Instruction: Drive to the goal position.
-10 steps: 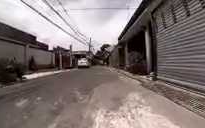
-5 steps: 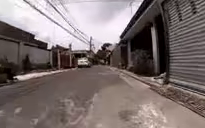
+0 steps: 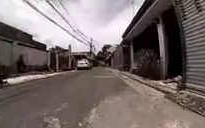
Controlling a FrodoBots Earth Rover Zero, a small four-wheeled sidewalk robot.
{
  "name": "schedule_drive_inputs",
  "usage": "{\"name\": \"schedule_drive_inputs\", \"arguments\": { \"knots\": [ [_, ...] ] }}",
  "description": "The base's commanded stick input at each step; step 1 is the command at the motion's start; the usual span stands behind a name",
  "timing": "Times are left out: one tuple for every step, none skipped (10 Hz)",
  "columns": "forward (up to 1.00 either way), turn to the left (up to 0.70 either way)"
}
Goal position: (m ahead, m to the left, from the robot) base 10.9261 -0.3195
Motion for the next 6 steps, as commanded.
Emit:
{"name": "schedule_drive_inputs", "arguments": {
  "knots": [
    [1.00, 0.00],
    [1.00, 0.00],
    [1.00, 0.00],
    [1.00, 0.00],
    [1.00, 0.00],
    [1.00, 0.00]
  ]
}}
